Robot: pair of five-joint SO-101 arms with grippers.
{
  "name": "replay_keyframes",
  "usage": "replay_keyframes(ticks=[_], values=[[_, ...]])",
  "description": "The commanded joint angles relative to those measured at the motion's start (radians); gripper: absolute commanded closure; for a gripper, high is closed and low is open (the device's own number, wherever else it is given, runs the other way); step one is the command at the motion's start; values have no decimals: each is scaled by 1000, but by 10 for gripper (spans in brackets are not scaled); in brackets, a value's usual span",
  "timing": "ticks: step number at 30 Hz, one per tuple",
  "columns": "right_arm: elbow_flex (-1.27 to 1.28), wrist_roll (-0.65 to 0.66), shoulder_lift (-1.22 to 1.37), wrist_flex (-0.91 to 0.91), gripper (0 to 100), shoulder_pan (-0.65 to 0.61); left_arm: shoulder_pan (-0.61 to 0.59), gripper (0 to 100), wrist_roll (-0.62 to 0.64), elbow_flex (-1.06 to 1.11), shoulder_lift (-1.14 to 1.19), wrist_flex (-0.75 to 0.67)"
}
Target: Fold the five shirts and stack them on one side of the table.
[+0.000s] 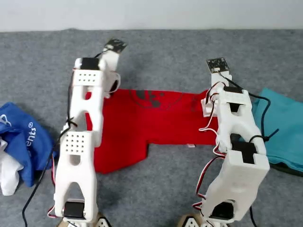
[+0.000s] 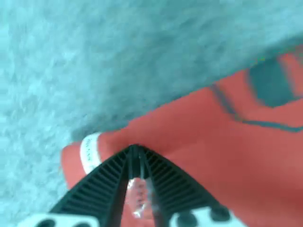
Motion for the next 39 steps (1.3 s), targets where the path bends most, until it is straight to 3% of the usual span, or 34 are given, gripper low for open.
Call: replay_keyframes(ticks=[1, 12, 17, 23, 30, 39], values=[[-54, -6, -2, 7, 988, 18, -55, 994, 0, -27, -12, -14], [-51, -6, -5, 7, 987, 19, -150, 994, -41, -28, -18, 14], [-51, -6, -5, 7, 987, 19, -127, 994, -40, -133, -20, 112], [-54, -6, -13, 12, 985, 19, -66, 994, -34, -306, -20, 123], [-54, -6, -134, 62, 984, 13, 54, 994, -34, -274, 15, 94], [-54, -5, -71, 53, 984, 18, -17, 994, -34, -265, 141, 68]])
